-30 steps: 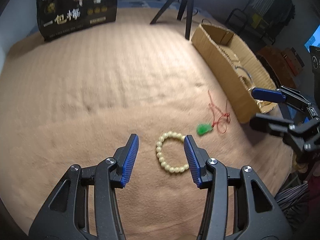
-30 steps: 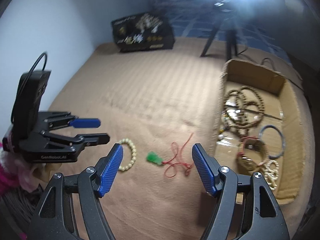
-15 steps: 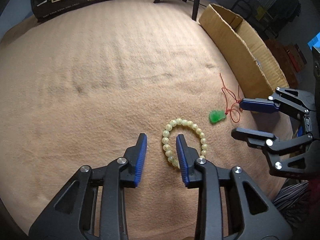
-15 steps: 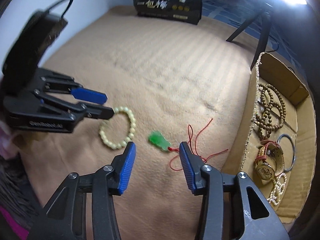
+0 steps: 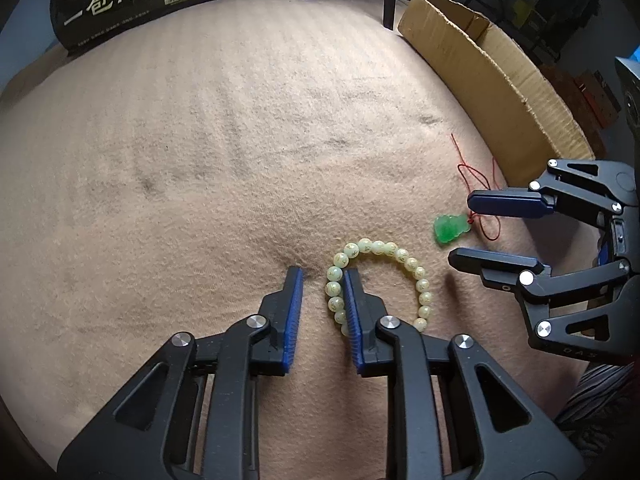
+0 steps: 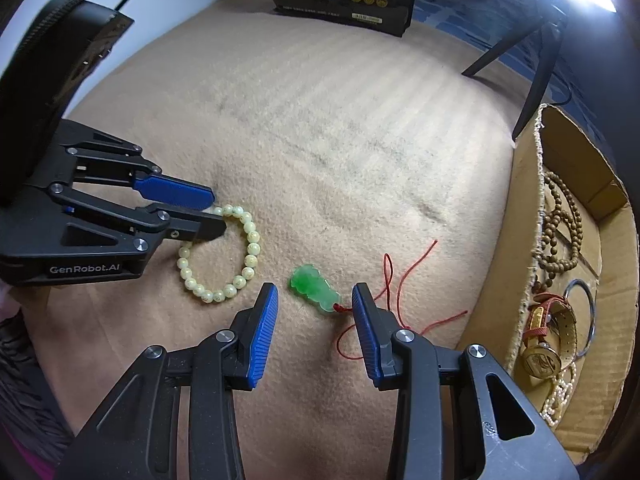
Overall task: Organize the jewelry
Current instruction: 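Close left gripper on the cream bracelet while right gripper grips the green pendant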
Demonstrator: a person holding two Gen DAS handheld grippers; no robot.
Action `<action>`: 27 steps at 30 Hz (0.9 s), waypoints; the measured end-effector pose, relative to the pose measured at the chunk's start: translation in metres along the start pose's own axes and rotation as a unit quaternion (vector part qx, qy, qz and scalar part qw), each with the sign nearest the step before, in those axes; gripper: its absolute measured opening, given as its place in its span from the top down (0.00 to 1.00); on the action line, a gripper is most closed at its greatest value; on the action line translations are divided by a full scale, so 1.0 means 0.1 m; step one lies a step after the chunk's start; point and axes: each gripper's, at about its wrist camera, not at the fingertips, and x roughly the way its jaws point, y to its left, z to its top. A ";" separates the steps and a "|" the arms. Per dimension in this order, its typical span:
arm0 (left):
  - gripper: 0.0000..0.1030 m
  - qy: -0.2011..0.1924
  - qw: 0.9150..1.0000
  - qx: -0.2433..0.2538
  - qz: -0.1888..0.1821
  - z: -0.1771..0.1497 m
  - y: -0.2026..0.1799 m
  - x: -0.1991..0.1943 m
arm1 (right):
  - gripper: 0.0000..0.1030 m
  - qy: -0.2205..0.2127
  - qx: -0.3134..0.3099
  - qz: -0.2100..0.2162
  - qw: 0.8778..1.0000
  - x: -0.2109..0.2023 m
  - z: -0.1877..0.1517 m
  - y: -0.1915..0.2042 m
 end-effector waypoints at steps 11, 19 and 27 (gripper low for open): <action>0.93 -0.003 1.000 0.007 0.012 0.02 -0.01 0.02 | 0.65 0.008 -0.011 -0.017 1.000 0.10 0.01 0.08; 0.93 -0.005 1.000 0.004 0.009 0.00 0.03 -0.02 | 0.88 0.007 -0.015 -0.014 1.000 0.10 0.00 0.11; 0.95 -0.011 1.000 -0.007 0.003 0.01 0.09 -0.11 | 0.89 -0.011 -0.002 -0.003 1.000 0.00 0.02 0.09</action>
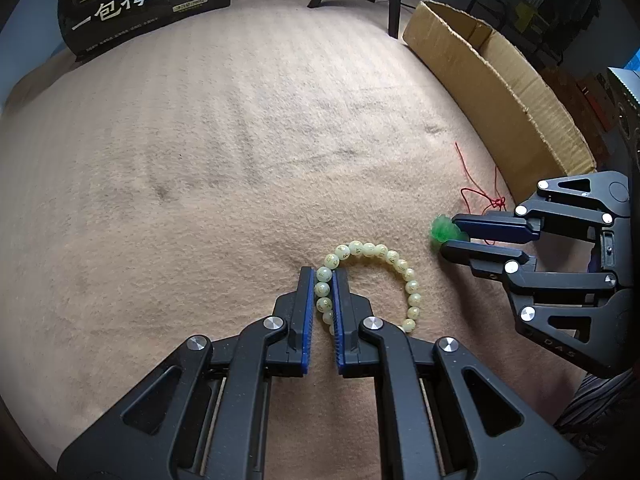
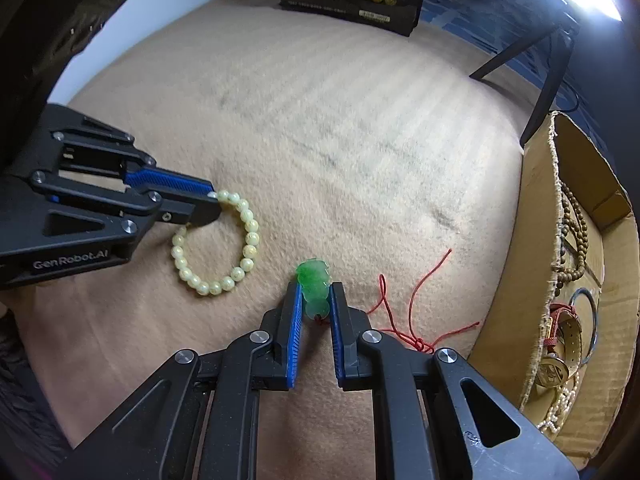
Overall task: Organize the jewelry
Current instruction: 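Close left gripper on the cream bracelet while right gripper grips the green pendant, then lift and carry the cream bracelet and green pendant over the cardboard box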
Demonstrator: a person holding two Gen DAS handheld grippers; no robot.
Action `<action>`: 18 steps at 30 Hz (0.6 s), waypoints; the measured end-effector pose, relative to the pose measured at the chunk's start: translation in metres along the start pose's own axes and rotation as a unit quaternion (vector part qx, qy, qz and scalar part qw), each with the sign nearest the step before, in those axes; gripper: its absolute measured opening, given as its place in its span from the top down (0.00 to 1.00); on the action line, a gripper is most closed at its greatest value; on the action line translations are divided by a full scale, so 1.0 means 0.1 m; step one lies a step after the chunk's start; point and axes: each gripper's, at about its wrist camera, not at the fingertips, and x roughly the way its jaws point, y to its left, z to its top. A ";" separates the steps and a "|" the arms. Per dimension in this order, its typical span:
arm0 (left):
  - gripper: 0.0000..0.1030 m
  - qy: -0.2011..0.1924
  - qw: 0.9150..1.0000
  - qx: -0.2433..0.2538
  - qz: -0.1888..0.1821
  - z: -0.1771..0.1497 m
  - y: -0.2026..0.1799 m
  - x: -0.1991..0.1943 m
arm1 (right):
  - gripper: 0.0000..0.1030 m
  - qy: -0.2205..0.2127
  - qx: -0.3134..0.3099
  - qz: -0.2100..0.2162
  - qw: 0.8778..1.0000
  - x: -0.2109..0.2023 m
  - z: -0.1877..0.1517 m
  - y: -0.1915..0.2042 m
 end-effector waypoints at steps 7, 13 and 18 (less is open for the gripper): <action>0.95 -0.024 0.999 -0.018 -0.013 0.03 0.07 -0.21 | 0.89 -0.045 0.025 0.016 0.999 -0.28 0.10 -0.05; 0.95 -0.045 0.998 -0.022 -0.025 0.04 0.06 -0.41 | 0.89 -0.073 0.045 0.018 0.996 -0.45 0.14 -0.12; 0.95 -0.063 0.997 -0.025 -0.034 0.09 0.00 -0.55 | 0.89 -0.097 0.063 0.018 0.993 -0.61 0.16 -0.23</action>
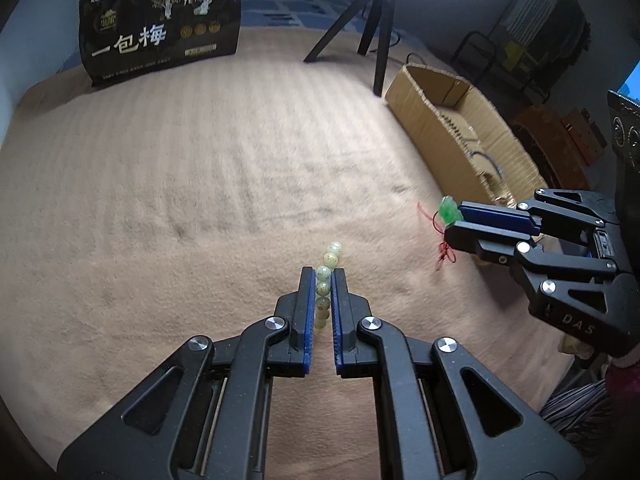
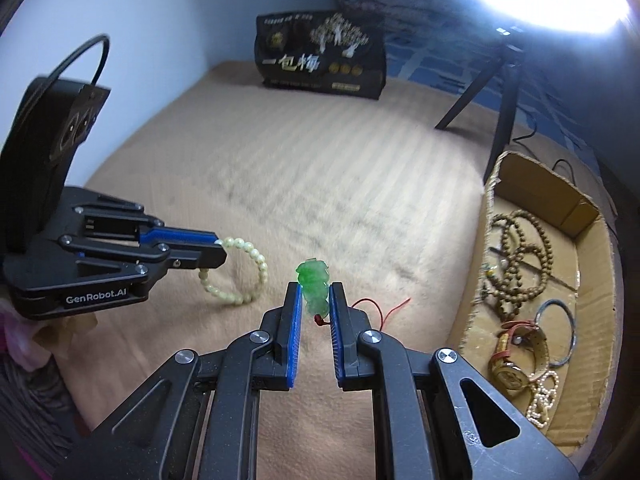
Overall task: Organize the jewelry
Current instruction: 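Lift and carry the cream bracelet and green pendant over the cardboard box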
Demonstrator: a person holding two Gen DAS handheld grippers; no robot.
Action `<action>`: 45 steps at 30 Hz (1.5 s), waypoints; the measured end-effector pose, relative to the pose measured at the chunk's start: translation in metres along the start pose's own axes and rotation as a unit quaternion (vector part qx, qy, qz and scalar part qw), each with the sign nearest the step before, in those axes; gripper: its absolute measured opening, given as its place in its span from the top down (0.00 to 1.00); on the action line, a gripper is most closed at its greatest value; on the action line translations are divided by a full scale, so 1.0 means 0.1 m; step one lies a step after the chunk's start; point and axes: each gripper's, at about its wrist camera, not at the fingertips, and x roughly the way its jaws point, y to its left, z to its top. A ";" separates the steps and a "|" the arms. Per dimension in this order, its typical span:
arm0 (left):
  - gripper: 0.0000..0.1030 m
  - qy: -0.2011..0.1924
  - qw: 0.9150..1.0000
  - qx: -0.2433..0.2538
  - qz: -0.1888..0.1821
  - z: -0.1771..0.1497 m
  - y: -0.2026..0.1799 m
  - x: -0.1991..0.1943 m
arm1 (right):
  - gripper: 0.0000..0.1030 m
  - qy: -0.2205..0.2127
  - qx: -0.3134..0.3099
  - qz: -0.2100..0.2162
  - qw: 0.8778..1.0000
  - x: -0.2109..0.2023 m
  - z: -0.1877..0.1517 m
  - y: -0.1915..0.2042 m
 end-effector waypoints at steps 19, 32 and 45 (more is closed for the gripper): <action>0.95 -0.057 0.995 -0.009 -0.078 0.28 -0.44 -0.33 | 0.89 -0.091 0.084 -0.053 0.991 -0.82 0.07 -0.76; 0.95 -0.072 0.992 0.018 -0.105 0.47 -0.96 -0.26 | 0.89 -0.102 0.122 -0.113 0.981 -1.04 -0.02 -1.23; 0.95 -0.065 0.990 0.041 -0.117 0.59 -1.39 -0.05 | 0.89 -0.090 0.147 -0.142 0.975 -1.03 -0.12 -1.48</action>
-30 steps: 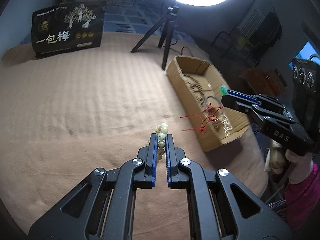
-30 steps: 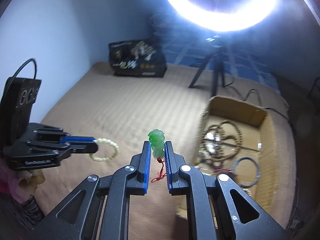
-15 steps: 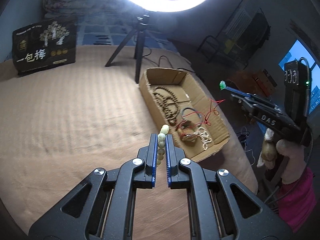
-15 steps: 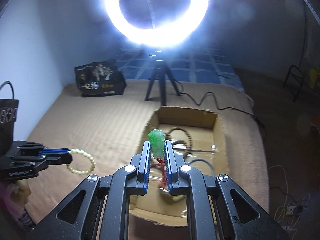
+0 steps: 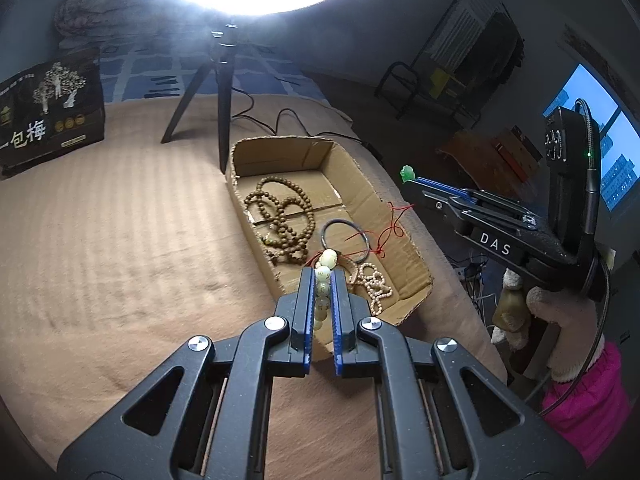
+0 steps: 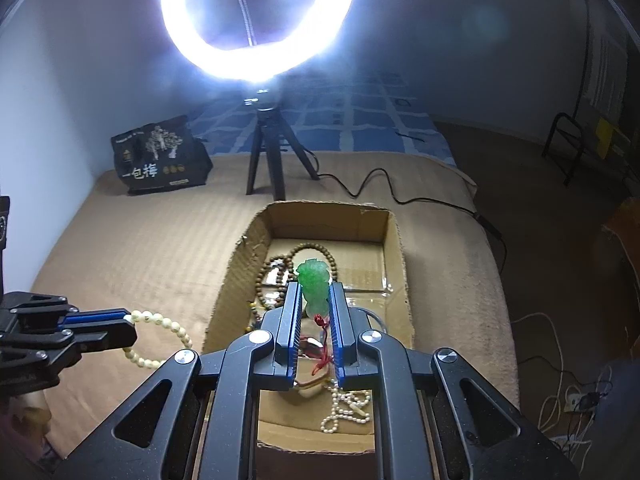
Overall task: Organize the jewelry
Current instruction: 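Lift and carry the cream bracelet and green pendant over the cardboard box, then lower both grippers into the box and open them to release the jewelry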
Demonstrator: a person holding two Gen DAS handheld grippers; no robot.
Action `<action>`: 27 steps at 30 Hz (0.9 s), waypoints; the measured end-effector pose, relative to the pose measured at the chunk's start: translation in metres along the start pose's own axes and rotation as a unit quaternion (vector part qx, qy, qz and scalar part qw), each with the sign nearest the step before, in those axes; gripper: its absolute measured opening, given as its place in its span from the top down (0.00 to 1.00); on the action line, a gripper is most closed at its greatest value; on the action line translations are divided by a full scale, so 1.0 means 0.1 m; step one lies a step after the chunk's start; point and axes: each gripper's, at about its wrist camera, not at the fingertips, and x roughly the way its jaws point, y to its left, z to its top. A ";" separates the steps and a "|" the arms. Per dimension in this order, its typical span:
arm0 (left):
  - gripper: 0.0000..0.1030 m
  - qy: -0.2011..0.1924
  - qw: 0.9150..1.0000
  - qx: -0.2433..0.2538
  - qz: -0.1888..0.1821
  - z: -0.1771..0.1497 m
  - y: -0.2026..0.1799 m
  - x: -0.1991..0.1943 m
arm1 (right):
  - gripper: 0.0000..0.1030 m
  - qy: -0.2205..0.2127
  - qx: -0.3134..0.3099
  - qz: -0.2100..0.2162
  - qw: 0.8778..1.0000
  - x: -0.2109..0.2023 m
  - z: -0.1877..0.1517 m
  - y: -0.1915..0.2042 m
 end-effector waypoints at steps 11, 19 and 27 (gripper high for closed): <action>0.95 0.016 1.000 0.009 0.014 -0.01 -0.13 0.28 | 0.89 0.017 0.026 -0.012 0.999 0.14 -0.07 -0.20; 0.95 0.030 0.999 0.022 0.025 -0.08 -0.20 0.46 | 0.89 0.036 0.030 -0.014 0.999 0.25 -0.13 -0.23; 0.95 0.035 0.999 0.027 0.027 -0.10 -0.22 0.50 | 0.89 0.044 0.034 -0.010 0.998 0.31 -0.14 -0.23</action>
